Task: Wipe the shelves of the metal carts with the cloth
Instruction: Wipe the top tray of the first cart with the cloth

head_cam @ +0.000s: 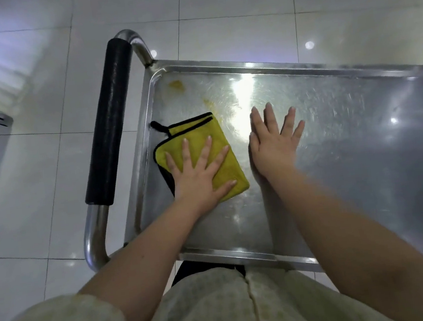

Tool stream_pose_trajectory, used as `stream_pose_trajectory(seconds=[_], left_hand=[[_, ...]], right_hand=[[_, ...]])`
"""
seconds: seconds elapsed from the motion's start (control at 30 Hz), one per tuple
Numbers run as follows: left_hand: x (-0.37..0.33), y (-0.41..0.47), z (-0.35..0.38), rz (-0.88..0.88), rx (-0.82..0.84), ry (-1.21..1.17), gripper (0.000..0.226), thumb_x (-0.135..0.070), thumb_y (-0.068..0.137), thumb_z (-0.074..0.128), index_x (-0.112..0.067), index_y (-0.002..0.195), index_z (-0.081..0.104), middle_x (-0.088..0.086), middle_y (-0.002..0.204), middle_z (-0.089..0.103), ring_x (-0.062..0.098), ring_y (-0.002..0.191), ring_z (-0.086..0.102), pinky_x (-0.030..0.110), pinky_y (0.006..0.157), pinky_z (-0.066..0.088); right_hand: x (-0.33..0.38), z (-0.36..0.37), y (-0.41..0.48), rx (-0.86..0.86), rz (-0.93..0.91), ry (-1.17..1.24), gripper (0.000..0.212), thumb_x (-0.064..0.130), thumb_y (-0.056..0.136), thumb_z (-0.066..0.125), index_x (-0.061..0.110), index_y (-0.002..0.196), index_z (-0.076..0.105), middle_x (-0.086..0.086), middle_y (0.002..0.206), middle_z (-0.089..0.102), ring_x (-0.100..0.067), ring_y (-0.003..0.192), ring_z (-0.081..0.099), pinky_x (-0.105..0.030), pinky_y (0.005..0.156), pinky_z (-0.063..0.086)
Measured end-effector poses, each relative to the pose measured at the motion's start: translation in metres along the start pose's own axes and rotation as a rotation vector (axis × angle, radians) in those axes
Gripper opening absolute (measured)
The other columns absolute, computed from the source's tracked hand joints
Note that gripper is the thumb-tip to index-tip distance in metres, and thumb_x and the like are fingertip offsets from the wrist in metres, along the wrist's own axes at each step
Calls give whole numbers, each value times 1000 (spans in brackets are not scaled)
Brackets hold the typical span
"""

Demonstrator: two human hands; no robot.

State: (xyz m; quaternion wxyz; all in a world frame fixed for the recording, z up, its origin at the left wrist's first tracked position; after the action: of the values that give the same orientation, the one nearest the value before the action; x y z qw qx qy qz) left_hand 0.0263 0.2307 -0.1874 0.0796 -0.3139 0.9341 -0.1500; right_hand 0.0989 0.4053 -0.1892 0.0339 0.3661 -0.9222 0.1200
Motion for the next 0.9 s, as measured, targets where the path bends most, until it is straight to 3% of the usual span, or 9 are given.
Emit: stream_pose_trajectory(seconds=[0.2, 0.4, 0.5, 0.63, 0.77, 0.9], left_hand=[[-14, 20, -8, 70, -23, 14, 75, -83, 82, 8, -52, 147, -11, -10, 161, -16, 43, 143, -22, 75, 104, -7], [-51, 108, -37, 406, -51, 88, 71, -80, 82, 11, -56, 146, -7, -15, 162, -7, 37, 147, -14, 72, 106, -6], [-46, 125, -40, 477, -58, 114, 72, -84, 81, 14, -58, 145, -8, -17, 161, -6, 32, 148, -13, 70, 108, -7], [9, 156, -54, 232, -64, 28, 76, -87, 77, 12, -59, 145, -6, -18, 161, -9, 30, 148, -14, 69, 110, -9], [85, 159, -65, -72, -119, -69, 78, -88, 77, 11, -57, 146, -3, -15, 162, -6, 32, 148, -10, 65, 109, -12], [78, 156, -64, -175, -113, -60, 78, -85, 79, 11, -52, 148, -4, -11, 163, -6, 39, 147, -9, 72, 106, -9]], right_hand=[[-13, 9, 6, 17, 0, -52, 55, 46, 102, 12, 37, 154, -4, 4, 164, -5, -37, 148, -11, -59, 117, -5], [-19, 12, 14, 16, 28, -36, 57, 41, 98, 0, 32, 153, -5, 9, 163, 0, -32, 149, -7, -57, 118, -3], [-19, 10, 15, -6, 38, -7, 55, 41, 100, 6, 31, 154, -2, 11, 163, 0, -30, 150, -6, -56, 118, -2], [-18, 13, 15, -22, 32, -9, 54, 43, 102, 11, 37, 154, -5, 12, 160, -9, -31, 150, -8, -57, 118, 0], [-17, 13, 15, -32, 34, -18, 55, 44, 102, 10, 37, 154, -4, 9, 163, -2, -32, 149, -9, -58, 118, 1], [-13, 12, 12, -11, 15, -44, 57, 43, 102, 12, 33, 155, -2, 5, 164, 0, -37, 149, -8, -60, 117, 2]])
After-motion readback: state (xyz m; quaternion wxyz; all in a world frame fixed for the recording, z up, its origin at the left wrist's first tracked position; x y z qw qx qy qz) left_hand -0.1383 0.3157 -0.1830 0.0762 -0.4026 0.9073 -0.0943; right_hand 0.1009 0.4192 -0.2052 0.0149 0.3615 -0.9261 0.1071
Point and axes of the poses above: each hand's wrist, its own y-axis towards the middle knuckle, its own z-axis out of the palm, x = y × z, the point moved 9 cm from there along y, towards the middle knuckle
